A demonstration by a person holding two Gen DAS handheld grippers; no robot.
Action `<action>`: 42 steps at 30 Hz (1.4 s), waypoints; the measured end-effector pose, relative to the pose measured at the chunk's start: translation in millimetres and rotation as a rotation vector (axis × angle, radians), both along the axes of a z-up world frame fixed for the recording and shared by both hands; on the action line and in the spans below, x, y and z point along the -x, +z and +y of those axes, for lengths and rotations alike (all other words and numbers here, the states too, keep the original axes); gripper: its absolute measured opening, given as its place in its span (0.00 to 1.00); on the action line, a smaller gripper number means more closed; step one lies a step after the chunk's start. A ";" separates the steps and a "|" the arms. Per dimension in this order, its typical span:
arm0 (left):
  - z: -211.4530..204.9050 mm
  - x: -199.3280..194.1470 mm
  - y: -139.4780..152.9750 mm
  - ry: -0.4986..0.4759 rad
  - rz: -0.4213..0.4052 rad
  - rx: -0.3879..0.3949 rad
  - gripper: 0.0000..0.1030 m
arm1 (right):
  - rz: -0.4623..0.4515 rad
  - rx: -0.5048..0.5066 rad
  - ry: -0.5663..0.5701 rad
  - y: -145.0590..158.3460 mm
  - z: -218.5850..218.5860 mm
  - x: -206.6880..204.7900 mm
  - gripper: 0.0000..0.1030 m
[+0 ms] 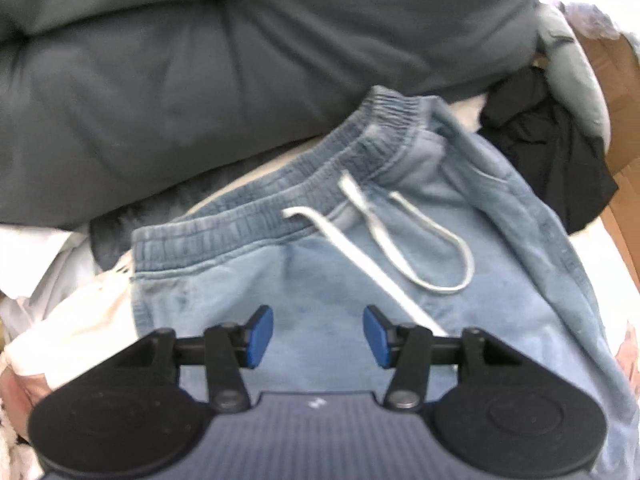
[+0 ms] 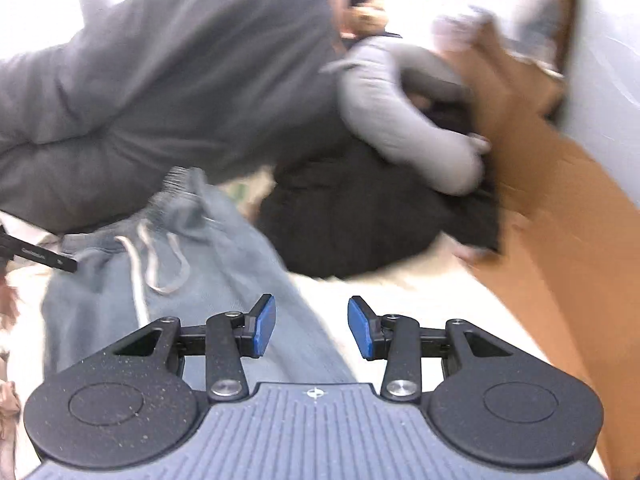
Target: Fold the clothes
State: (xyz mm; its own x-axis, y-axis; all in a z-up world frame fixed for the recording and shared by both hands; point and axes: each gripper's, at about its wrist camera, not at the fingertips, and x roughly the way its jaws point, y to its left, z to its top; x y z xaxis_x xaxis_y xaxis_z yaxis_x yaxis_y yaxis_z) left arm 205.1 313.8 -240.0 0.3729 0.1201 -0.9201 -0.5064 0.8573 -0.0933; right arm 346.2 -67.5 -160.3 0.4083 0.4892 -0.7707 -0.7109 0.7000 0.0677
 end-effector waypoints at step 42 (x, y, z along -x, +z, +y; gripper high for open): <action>-141.2 -108.0 85.4 -0.398 -0.018 0.047 0.74 | -0.026 0.005 -0.540 8.0 -371.9 182.4 0.83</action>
